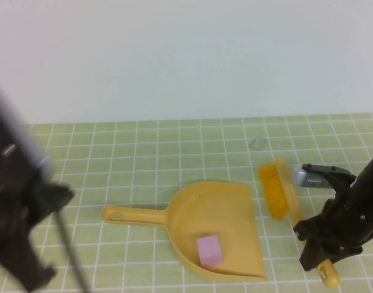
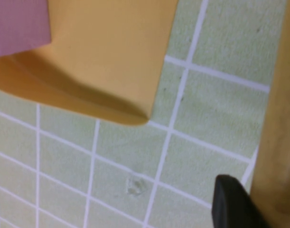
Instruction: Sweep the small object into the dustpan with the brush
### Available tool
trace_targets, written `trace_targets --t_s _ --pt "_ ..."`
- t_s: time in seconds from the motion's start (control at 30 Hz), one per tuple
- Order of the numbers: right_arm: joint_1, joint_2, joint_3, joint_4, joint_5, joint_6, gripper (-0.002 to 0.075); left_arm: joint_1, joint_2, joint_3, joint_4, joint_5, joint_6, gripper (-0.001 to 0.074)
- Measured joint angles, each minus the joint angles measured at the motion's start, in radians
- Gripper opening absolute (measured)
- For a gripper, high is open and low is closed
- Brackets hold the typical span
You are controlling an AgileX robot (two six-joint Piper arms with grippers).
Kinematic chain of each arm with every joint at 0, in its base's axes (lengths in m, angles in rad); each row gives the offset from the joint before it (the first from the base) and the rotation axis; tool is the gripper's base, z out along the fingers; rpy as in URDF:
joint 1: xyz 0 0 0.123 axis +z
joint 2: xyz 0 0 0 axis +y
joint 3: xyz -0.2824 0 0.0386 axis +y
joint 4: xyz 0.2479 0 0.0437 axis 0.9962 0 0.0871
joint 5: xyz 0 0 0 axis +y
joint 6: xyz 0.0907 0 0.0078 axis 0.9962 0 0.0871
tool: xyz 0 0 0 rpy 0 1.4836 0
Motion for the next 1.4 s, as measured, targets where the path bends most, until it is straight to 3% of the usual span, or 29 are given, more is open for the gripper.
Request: trace_targets --t_s 0.2,0.6,0.87,1.13,1.4 --pt "0.0 0.0 0.0 -0.031 -0.019 -0.004 0.0175 0.0 -0.244 0.226 -0.09 -0.134 -0.045 -0.0001" --pt "0.0 0.0 0.0 0.02 -0.028 -0.057 0.0203 0.0 -0.574 0.595 -0.111 -0.463 -0.097 -0.0001" --pt "0.0 0.0 0.0 0.014 -0.016 -0.06 0.0342 0.0 -0.624 0.615 -0.112 -0.576 -0.109 -0.0001" --pt "0.0 -0.03 -0.002 -0.043 -0.01 -0.019 0.0338 0.0 -0.624 0.621 -0.076 -0.582 -0.109 -0.0001" --pt "0.0 -0.211 -0.002 -0.037 -0.065 0.017 0.0326 0.0 -0.624 0.621 -0.067 -0.582 -0.109 -0.0002"
